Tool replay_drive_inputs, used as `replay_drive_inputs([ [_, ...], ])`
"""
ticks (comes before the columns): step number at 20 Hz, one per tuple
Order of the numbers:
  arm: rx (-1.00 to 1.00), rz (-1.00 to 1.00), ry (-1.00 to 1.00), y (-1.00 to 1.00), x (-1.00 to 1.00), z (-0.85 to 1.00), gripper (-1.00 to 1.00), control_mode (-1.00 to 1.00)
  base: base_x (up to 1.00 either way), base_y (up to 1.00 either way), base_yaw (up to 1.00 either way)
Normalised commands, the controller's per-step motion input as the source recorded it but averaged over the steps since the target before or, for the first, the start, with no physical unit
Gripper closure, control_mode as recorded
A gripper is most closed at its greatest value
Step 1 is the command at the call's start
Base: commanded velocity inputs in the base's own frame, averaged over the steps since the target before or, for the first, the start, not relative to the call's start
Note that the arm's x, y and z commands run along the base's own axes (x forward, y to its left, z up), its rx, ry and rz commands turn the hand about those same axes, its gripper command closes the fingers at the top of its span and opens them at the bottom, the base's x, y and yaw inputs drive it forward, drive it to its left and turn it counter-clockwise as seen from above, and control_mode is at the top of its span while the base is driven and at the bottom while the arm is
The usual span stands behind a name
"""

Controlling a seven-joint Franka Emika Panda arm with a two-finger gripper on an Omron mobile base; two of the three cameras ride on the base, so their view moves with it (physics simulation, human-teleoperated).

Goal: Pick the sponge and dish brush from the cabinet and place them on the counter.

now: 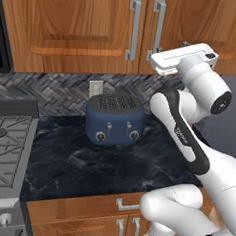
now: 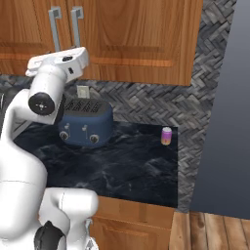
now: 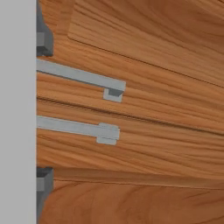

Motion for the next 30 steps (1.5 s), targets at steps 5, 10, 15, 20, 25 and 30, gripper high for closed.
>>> replay_drive_inputs([
  [5,0.0,0.0,-0.01,-0.02,0.25,0.0,-1.0,-1.0,0.0,0.0,0.0],
  [10,0.0,0.0,0.0,0.0,0.29,0.0,-1.0,-1.0,0.0,0.0,0.0],
  [15,0.0,0.0,0.0,0.0,0.29,0.0,-1.0,-1.0,0.0,0.0,0.0],
  [20,0.0,-0.02,0.0,-0.01,0.27,0.0,-1.0,-1.0,0.0,0.0,0.0],
  [25,0.0,-0.05,0.0,0.0,0.26,0.0,-1.0,-1.0,0.0,0.0,0.0],
  [30,0.0,-0.05,0.0,0.0,0.18,0.0,-1.0,-1.0,0.0,0.0,0.0],
])
